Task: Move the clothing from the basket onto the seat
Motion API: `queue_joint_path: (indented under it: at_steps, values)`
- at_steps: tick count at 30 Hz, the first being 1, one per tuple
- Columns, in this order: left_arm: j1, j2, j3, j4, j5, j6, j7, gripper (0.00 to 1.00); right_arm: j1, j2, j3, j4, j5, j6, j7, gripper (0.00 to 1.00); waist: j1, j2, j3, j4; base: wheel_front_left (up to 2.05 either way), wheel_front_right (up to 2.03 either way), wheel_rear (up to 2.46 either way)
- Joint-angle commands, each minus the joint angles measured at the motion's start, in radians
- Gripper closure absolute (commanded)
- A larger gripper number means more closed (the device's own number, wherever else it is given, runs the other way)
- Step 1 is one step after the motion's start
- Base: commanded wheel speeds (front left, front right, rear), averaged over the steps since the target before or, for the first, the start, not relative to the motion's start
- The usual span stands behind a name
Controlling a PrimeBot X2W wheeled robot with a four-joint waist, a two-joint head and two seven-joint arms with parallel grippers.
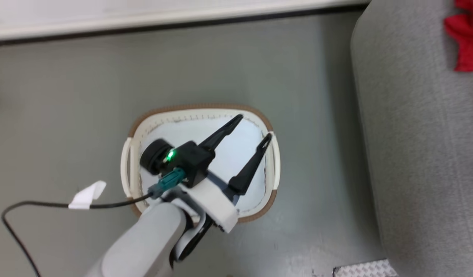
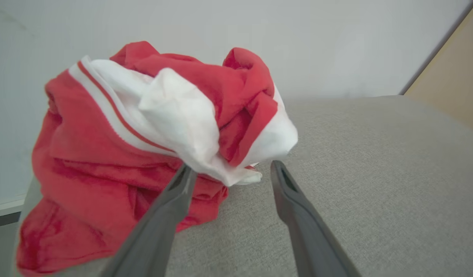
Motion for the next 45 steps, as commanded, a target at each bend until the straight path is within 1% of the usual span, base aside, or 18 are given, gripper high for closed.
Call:
queue_joint_path:
  at_steps: [1,3,5,10,13,15,16,18,20,24,26,28,30,36,39,45]
  values:
    - [0.044,0.010,0.011,0.015,-0.021,0.016,-0.022,0.00,0.052,0.019,0.010,-0.011,-0.020,-0.003,-0.017,0.00,0.0000,0.0000,-0.092,-0.023,0.00,0.00,0.00]
    - [0.082,0.016,0.029,0.033,-0.035,0.039,-0.048,0.00,0.100,0.034,0.018,-0.037,-0.031,-0.003,-0.022,0.00,0.0000,0.0000,-0.142,-0.025,0.00,0.00,0.00]
    - [0.121,0.015,0.051,0.048,-0.050,0.062,-0.069,0.00,0.147,0.063,0.034,-0.092,-0.031,-0.003,-0.026,0.00,0.0000,0.0000,-0.188,-0.023,0.00,0.00,0.00]
    - [0.231,0.015,0.121,0.075,-0.091,0.126,-0.116,0.00,0.345,0.134,0.078,-0.351,0.021,-0.003,-0.022,0.00,0.0000,0.0000,-0.302,0.000,0.00,0.00,0.00]
    - [0.313,0.008,0.179,0.081,-0.114,0.153,-0.129,0.00,0.488,0.182,0.124,-0.520,0.073,-0.003,-0.023,0.00,0.0000,0.0000,-0.367,0.018,0.00,0.00,0.00]
    - [0.365,0.001,0.228,0.069,-0.121,0.168,-0.129,0.00,0.584,0.202,0.154,-0.613,0.090,-0.003,-0.023,0.00,0.0000,0.0000,-0.401,0.032,0.00,0.00,0.00]
    - [0.365,0.001,0.228,0.069,-0.121,0.168,-0.129,0.00,0.584,0.202,0.154,-0.613,0.090,-0.003,-0.023,0.00,0.0000,0.0000,-0.401,0.032,0.00,0.00,0.00]
    - [0.426,-0.004,0.285,0.049,-0.105,0.181,-0.130,0.00,0.676,0.232,0.194,-0.688,0.094,-0.003,-0.023,0.00,0.0000,0.0000,-0.435,0.046,0.00,0.00,0.00]
    - [0.491,-0.015,0.347,0.035,-0.091,0.182,-0.130,0.00,0.751,0.263,0.217,-0.750,0.094,-0.003,-0.023,0.00,0.0000,0.0000,-0.464,0.059,0.00,0.00,0.00]
    - [0.600,-0.042,0.467,0.012,-0.032,0.192,-0.130,0.00,0.895,0.319,0.285,-0.823,0.078,-0.003,-0.023,0.00,0.0000,0.0000,-0.519,0.078,0.00,0.00,0.00]
    - [0.654,-0.064,0.523,0.005,0.000,0.187,-0.130,0.00,0.953,0.337,0.323,-0.844,0.070,-0.003,-0.023,0.00,0.0000,0.0000,-0.539,0.084,0.00,0.00,0.00]
    - [0.691,-0.083,0.574,-0.004,0.026,0.172,-0.130,0.00,1.003,0.349,0.357,-0.850,0.068,-0.003,-0.023,0.00,0.0000,0.0000,-0.550,0.088,0.00,0.00,0.00]
    - [0.726,-0.101,0.615,0.002,0.063,0.152,-0.130,0.00,1.039,0.358,0.388,-0.851,0.064,-0.003,-0.023,0.00,0.0000,0.0000,-0.559,0.088,0.00,0.00,0.00]
    - [0.792,-0.153,0.707,0.030,0.137,0.082,-0.130,0.00,1.091,0.362,0.452,-0.815,0.122,-0.003,-0.023,0.00,0.0000,0.0000,-0.572,0.081,0.00,0.00,0.00]
    - [0.808,-0.174,0.737,0.045,0.165,0.043,-0.130,0.00,1.100,0.362,0.462,-0.799,0.130,-0.003,-0.023,0.00,0.0000,0.0000,-0.573,0.082,0.00,0.00,0.00]
    - [0.793,-0.196,0.780,0.058,0.203,-0.006,-0.130,0.00,1.095,0.363,0.453,-0.766,0.136,-0.003,-0.023,0.00,0.0000,0.0000,-0.567,0.090,0.00,0.00,0.00]
